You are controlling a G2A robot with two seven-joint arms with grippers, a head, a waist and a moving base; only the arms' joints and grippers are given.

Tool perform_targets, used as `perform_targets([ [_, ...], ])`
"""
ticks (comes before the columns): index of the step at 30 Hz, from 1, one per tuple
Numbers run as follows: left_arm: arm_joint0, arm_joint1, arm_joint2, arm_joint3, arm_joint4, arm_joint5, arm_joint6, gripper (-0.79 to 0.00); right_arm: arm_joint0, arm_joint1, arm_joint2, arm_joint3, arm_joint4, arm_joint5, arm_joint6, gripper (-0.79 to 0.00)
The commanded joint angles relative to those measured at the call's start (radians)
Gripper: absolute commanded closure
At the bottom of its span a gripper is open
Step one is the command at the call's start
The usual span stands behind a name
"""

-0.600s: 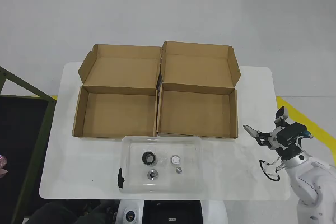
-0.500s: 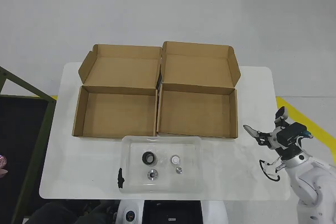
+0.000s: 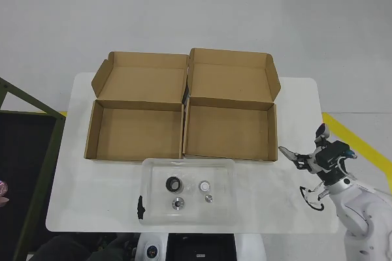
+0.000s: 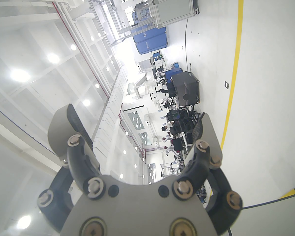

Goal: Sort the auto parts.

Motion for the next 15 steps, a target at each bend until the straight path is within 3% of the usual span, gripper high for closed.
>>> perform_targets([
  [1,0.0,0.0,0.0,0.0,0.0,0.0,0.0,-0.785,0.008,0.003,-0.017,-0.006,-0.004,-0.029,0.02,-0.785],
  [15,0.0,0.0,0.0,0.0,0.0,0.0,0.0,-0.785,0.054,0.022,-0.177,-0.11,-0.069,-0.202,0.13,-0.785],
])
